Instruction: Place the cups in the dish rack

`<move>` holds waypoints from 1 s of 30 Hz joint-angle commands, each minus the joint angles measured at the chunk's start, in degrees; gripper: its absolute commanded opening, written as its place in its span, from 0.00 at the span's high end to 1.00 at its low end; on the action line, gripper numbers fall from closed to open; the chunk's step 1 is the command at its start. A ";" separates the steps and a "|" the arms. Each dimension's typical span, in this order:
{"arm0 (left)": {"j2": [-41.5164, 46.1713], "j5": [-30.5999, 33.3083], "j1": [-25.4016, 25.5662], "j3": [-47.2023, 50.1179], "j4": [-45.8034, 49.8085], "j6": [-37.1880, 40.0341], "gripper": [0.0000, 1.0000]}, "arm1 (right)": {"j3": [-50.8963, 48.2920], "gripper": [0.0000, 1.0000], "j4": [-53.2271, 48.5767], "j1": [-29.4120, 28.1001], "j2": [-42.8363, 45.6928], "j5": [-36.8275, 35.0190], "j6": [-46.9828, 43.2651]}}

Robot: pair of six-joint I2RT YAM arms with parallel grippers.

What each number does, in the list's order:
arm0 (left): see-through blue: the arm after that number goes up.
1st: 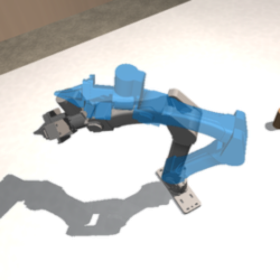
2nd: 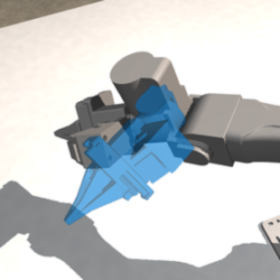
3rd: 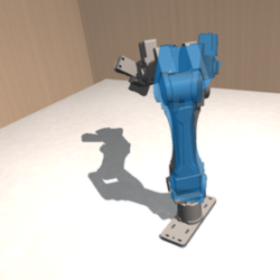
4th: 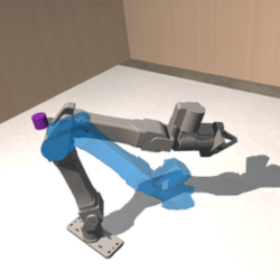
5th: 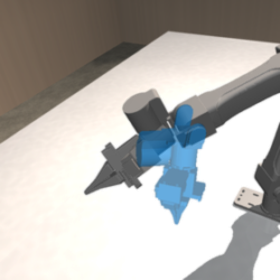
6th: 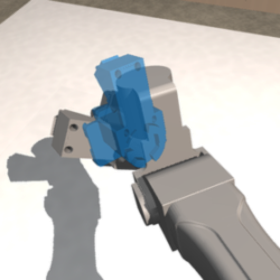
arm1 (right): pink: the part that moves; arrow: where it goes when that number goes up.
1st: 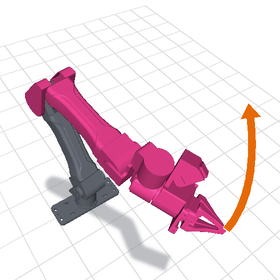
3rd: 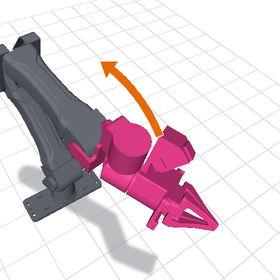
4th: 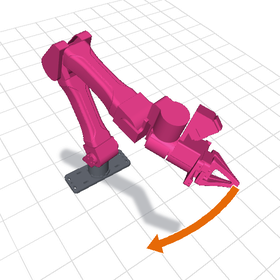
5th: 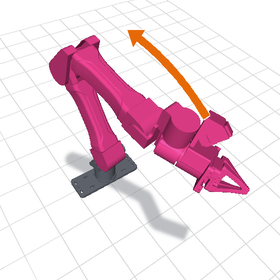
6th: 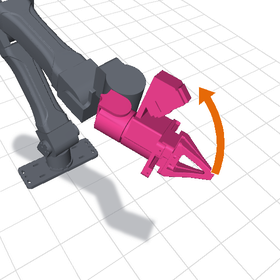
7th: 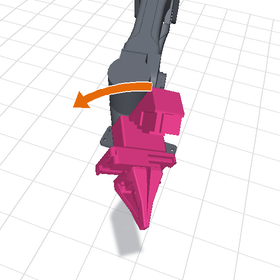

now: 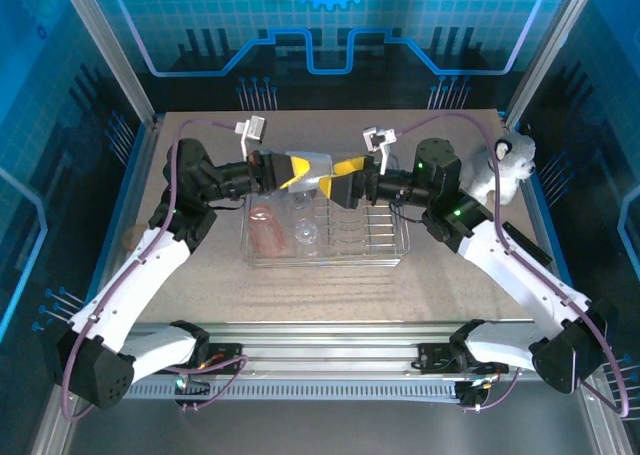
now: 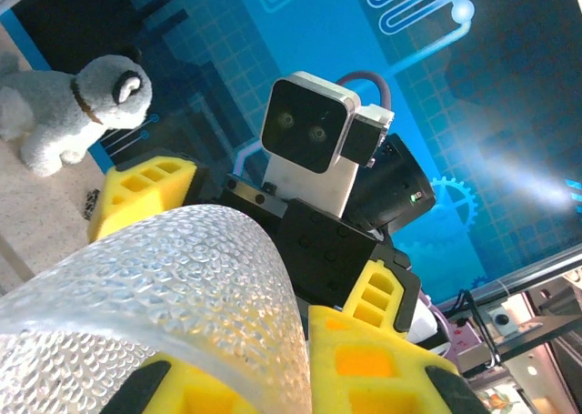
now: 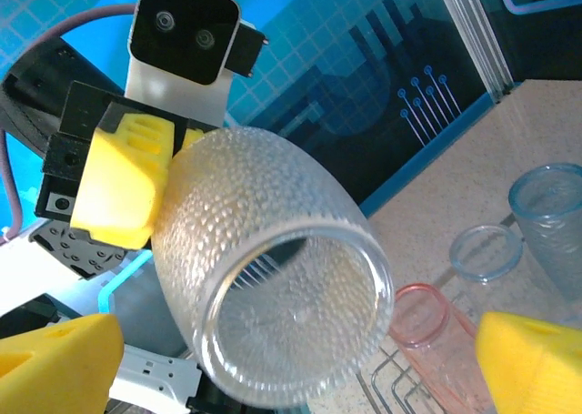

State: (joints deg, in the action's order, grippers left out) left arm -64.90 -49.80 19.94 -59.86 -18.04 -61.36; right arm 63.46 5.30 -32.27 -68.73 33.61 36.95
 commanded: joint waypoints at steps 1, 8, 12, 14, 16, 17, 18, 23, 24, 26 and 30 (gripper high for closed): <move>-0.82 -1.70 1.09 0.18 -5.35 -2.24 1.00 | 1.67 0.01 6.69 -0.71 -0.90 2.23 1.37; -2.09 -1.75 2.37 0.27 -6.65 -2.62 1.00 | 2.19 0.13 11.97 -0.69 -2.64 5.49 3.10; -2.17 -1.45 2.47 0.09 -6.33 -2.45 1.00 | 2.20 0.27 12.37 -0.70 -3.16 6.47 3.74; -2.08 -0.88 2.47 -0.08 -5.25 -1.68 1.00 | 2.02 0.34 11.08 -0.76 -2.77 5.83 3.25; -2.01 -0.10 2.46 -0.17 -4.24 -0.90 0.94 | 2.32 0.42 8.04 -0.73 -2.35 5.13 1.97; -1.98 0.28 2.45 -0.15 -4.13 -0.75 0.92 | 2.33 0.45 6.82 -0.73 -2.18 4.46 1.45; -2.02 0.78 2.40 -0.09 -4.11 -0.76 0.87 | 2.45 0.48 5.59 -0.76 -1.84 3.84 0.67; -2.45 2.54 2.43 0.16 -3.72 -0.65 0.27 | 4.39 0.61 -2.70 -0.64 -0.56 0.42 -3.82; -2.39 2.93 2.38 0.10 -2.92 -0.27 0.18 | 5.00 0.63 -4.86 -0.68 -0.29 -0.52 -5.11; -2.13 3.65 2.38 0.29 -1.56 0.91 0.08 | 5.91 0.65 -8.11 -0.47 0.25 -1.62 -7.05; -1.10 6.39 2.13 0.24 5.96 6.28 0.01 | 8.61 0.70 -16.95 0.25 1.12 -5.09 -11.66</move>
State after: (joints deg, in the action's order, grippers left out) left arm -66.81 -46.61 22.09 -59.81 -18.22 -60.29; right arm 68.38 -3.70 -32.47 -70.00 31.40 30.63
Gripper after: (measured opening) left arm 0.990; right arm 0.559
